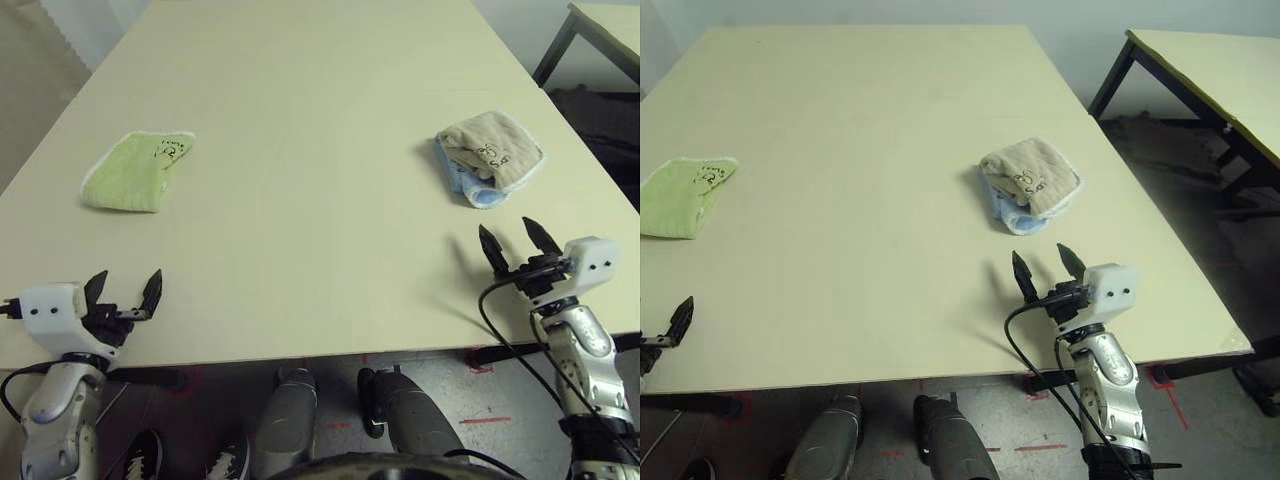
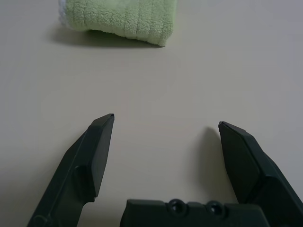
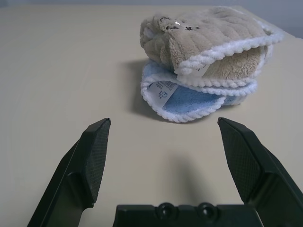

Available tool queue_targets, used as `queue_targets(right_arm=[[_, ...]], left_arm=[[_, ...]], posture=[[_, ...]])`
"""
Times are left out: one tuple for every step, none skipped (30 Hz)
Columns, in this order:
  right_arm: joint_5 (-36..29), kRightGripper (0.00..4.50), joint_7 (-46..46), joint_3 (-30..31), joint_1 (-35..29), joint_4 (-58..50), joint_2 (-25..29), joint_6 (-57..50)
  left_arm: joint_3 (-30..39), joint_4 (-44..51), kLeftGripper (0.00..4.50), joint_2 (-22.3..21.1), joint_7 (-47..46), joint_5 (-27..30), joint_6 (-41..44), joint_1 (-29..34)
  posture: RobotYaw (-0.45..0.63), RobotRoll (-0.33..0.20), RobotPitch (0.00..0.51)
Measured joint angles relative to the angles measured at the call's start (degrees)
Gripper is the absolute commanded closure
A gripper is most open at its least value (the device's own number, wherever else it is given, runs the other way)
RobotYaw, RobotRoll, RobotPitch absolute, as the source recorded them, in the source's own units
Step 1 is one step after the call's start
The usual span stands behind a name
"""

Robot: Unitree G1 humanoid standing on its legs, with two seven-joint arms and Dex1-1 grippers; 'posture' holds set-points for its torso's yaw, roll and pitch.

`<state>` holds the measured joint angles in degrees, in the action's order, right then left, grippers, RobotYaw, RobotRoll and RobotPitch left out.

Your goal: Fold the towel and set it aside.

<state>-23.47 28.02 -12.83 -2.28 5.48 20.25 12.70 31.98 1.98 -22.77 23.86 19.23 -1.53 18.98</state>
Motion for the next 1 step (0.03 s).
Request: queue_targets(right_arm=[[0.0, 0.04, 0.0, 0.0, 0.0, 0.2, 0.0, 0.0]], left_arm=[[0.0, -0.1, 0.00, 0.1, -0.1, 0.0, -0.1, 0.1]], posture=[[0.15, 0.000, 0.147]])
